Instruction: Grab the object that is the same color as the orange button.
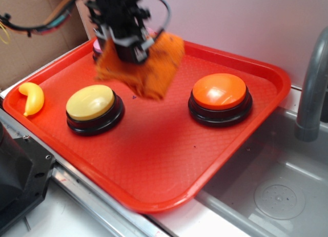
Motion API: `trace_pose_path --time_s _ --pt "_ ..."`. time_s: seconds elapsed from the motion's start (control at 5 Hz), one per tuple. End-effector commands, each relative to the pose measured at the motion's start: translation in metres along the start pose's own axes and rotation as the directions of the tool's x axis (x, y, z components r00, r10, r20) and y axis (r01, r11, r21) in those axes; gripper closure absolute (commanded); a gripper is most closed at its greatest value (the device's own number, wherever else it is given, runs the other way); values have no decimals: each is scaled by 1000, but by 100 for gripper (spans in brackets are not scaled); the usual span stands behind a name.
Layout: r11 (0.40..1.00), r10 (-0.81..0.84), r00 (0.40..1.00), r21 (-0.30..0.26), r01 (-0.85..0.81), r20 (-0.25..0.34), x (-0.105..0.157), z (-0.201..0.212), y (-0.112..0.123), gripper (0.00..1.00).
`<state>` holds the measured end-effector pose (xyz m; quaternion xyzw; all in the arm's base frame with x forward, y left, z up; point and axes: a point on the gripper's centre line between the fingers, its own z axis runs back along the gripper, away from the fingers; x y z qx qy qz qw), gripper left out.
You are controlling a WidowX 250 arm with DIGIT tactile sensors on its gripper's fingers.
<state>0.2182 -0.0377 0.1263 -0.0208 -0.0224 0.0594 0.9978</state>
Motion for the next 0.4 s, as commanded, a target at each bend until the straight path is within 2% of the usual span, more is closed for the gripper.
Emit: trace_pose_path --time_s 0.0,0.2 --pt "972 232 966 -1 -233 111 8 61 64 100" --pt "963 261 964 55 -263 50 8 58 71 100"
